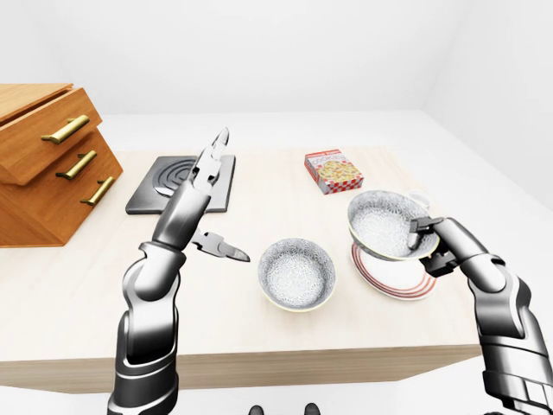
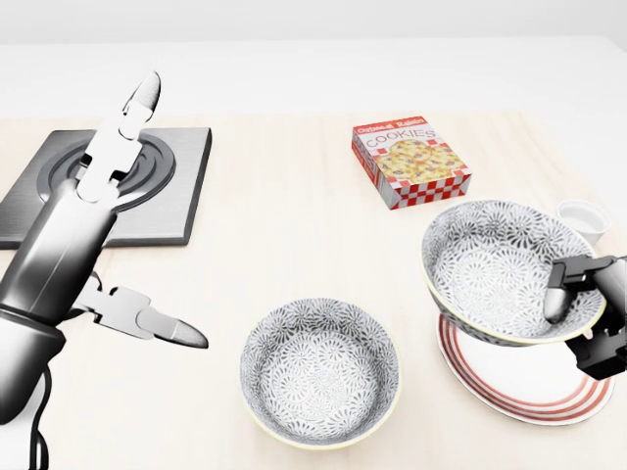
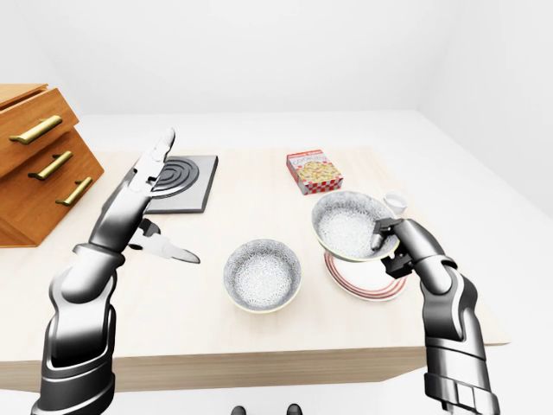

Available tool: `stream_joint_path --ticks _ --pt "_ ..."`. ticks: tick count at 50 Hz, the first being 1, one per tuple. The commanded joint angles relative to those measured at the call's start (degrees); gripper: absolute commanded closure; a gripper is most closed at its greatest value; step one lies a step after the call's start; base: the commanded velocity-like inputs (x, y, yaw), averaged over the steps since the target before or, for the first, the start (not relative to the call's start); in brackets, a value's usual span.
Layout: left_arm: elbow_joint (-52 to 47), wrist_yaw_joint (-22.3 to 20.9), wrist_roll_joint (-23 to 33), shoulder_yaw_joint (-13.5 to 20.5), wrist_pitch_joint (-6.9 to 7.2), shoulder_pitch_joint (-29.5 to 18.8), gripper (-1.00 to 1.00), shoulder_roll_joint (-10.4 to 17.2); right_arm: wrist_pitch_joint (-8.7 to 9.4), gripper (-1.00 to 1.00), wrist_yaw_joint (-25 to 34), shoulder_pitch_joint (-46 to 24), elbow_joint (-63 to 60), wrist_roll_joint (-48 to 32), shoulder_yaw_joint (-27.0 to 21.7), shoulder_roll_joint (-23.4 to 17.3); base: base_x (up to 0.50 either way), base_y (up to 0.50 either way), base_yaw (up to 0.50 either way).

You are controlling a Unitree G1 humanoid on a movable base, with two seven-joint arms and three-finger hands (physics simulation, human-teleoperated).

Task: Pick the akita bowl from table center and place it on the plate.

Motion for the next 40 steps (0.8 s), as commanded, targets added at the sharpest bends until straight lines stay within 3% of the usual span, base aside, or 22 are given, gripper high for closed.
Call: stream_joint_path --ticks 1,5,21,40 --pt "0.5 0.5 -0.2 -0.2 0.00 0.9 -1.00 -0.3 -2.87 1.00 -6.5 -1.6 8.8 5.0 -0.3 -2.4 0.00 0.00 0.00" --pt "0.3 0.4 0.0 -0.3 0.00 1.1 -1.00 -0.4 -5.28 1.00 -9.4 -3.5 15.4 4.5 0.8 -3.7 0.00 0.00 0.00" --pt "0.3 0.5 0.6 -1.0 0.00 1.9 -1.00 -1.0 -5.28 1.00 -15.3 -7.1 28.1 3.8 4.1 -6.0 0.00 0.00 0.00" --pt "1.0 0.5 0.7 -1.0 0.00 1.8 -1.00 -1.1 -5.28 1.00 -19.1 -9.3 37.0 3.4 7.4 -5.7 0.00 0.00 0.00"
